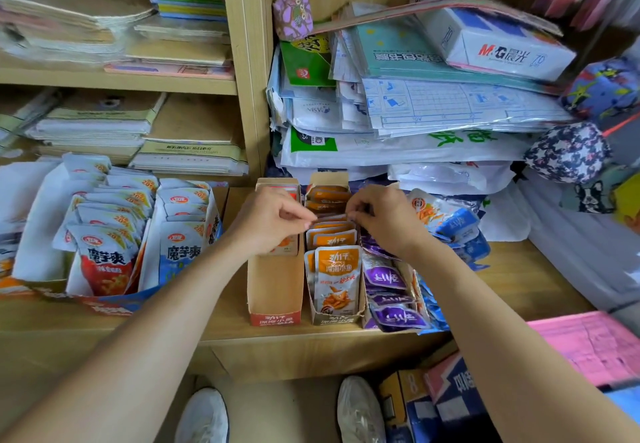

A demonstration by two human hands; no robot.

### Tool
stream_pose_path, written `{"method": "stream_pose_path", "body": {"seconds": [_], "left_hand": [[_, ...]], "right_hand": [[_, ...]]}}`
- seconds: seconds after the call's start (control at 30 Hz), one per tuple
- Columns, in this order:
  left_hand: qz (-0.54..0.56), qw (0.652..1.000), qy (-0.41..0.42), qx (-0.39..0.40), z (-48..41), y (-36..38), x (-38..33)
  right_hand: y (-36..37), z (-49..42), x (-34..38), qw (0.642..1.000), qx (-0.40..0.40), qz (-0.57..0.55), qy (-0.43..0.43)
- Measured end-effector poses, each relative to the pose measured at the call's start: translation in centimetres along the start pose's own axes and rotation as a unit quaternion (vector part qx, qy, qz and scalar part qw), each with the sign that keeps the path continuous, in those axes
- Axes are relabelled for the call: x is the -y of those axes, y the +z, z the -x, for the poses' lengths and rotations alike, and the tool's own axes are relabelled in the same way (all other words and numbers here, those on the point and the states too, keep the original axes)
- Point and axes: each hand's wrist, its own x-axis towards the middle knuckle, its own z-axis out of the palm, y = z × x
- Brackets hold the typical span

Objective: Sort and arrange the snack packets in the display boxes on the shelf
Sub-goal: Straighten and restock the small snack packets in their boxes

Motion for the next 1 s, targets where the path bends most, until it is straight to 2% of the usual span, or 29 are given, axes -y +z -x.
{"method": "stream_pose_path", "body": {"seconds": [0.07, 0.23, 0.3, 0.4, 0.5, 0.67, 1.0], "left_hand": [[-0.022, 0.999, -0.013, 0.043, 0.0, 0.1, 0.0], [-0.032, 0.999, -0.001, -0.011, -0.8, -0.3, -0.4], [-0.089, 0.996, 0.019, -0.012, -1.3, 0.0, -0.3], [-0.185, 0.982, 0.036, -0.009, -1.9, 0.3, -0.7], [-0.265, 0.964, 0.026, 0.004, -2.5, 0.3, -1.7], [-0.328, 0.944, 0.027, 0.007, -2.9, 0.4, -2.4], [-0.330, 0.943, -0.011, 0.028, -3.0, 0.4, -2.7]], "right_hand": [[0.0, 0.1, -0.2, 1.000, 0.024, 0.016, 0.005], [-0.9, 0.9, 0.5, 0.994, 0.048, -0.087, 0.041], [-0.6, 1.5, 0.6, 0.995, 0.075, -0.062, 0.021], [-0.2, 2.3, 0.5, 0.998, 0.063, 0.003, -0.012], [0.0, 2.5, 0.3, 0.999, 0.042, 0.009, -0.028], [0.0, 2.7, 0.2, 0.999, 0.041, -0.001, -0.036], [-0.6, 3.2, 0.0, 0.998, 0.061, -0.022, -0.017]]}}
